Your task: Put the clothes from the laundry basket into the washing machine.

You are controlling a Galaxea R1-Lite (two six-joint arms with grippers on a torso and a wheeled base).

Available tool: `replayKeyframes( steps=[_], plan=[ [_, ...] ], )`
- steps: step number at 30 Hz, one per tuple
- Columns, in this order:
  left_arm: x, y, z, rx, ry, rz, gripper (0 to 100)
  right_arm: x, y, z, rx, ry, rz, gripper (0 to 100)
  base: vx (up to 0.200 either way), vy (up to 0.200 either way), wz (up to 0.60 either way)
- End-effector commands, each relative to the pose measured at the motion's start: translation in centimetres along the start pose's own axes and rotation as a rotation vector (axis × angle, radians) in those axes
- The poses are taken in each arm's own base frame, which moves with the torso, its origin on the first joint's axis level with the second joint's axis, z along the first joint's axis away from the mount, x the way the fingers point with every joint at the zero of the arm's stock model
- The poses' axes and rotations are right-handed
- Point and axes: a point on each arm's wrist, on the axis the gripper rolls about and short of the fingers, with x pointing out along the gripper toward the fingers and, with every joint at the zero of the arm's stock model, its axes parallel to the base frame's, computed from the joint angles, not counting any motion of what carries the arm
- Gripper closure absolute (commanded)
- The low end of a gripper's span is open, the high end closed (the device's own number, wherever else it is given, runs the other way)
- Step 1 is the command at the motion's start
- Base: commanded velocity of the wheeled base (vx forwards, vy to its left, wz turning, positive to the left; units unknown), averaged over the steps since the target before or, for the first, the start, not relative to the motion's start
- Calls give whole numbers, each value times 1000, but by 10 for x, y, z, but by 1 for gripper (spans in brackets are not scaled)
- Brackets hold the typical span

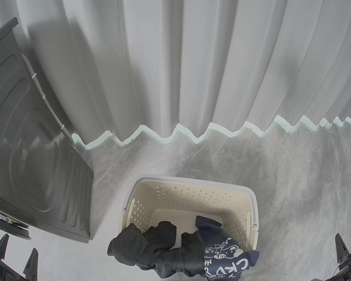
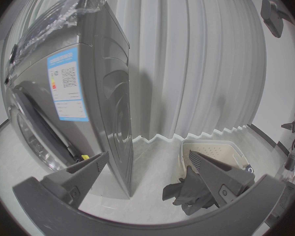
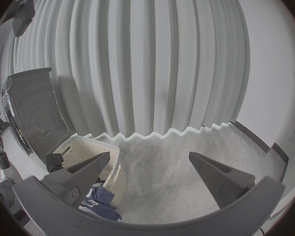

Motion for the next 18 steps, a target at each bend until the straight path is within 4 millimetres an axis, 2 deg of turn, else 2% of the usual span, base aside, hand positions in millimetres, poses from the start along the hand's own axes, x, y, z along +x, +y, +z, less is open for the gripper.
replayKeyframes(
  steps=[1,18],
  plan=[
    [1,0,-5,-1,9,0,0,0,0,-5,-1,5,1,0,-200,0,0],
    [1,0,-4,2,7,0,0,0,0,-5,-1,5,1,0,-200,0,0]
  ],
)
